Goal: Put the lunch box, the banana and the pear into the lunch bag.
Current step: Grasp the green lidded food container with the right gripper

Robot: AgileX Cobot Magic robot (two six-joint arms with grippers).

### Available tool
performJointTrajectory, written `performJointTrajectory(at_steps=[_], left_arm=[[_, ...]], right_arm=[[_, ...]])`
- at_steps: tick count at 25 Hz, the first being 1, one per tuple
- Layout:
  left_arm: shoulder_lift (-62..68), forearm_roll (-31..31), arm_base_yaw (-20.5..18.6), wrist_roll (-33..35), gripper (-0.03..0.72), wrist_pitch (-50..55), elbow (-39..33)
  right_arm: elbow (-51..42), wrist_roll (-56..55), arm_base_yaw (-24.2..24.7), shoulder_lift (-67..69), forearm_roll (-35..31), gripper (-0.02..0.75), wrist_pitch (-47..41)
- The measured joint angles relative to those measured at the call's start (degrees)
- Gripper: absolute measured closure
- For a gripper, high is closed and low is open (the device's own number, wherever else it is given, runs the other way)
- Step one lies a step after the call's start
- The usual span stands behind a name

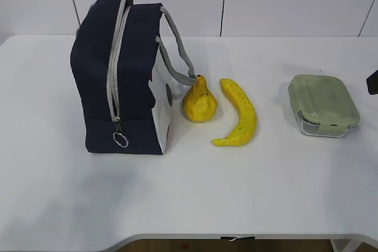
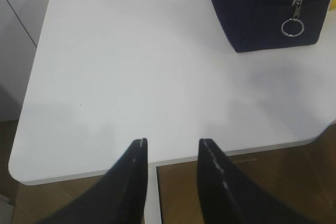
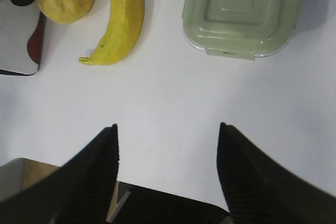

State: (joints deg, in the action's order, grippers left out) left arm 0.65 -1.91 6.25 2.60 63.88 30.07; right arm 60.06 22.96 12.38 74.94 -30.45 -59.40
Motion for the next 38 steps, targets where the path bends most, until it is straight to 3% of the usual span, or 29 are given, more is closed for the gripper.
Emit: performJointTrajectory(at_steps=[6, 11, 14, 25, 32, 38], left_arm=[[0.0, -0.03, 0.0, 0.0, 0.443, 0.0, 0.0], [0.0, -0.03, 0.0, 0.0, 0.443, 0.0, 0.0], [0.0, -0.03, 0.0, 0.0, 0.443, 0.0, 0.0], [0.0, -0.13, 0.0, 0.0, 0.444, 0.0, 0.0], [0.0, -0.13, 0.0, 0.0, 0.444, 0.0, 0.0], [0.0, -0.13, 0.0, 0.0, 0.444, 0.0, 0.0]], right_arm=[[0.0, 11.17, 7.53, 5.36, -10.42, 0.266, -5.41], [0.03, 20.77, 10.94, 11.83, -21.27, 0.266, -9.07], [0.88, 24.13, 12.36, 16.15, -24.42, 0.265, -9.21], [14.75, 25.01, 13.48, 22.68, -23.99, 0.267, -9.21], [15.46, 23.28, 13.48, 23.31, -21.41, 0.263, -9.49], [16.12, 15.13, 13.51, 28.8, -20.27, 0.196, -9.62]])
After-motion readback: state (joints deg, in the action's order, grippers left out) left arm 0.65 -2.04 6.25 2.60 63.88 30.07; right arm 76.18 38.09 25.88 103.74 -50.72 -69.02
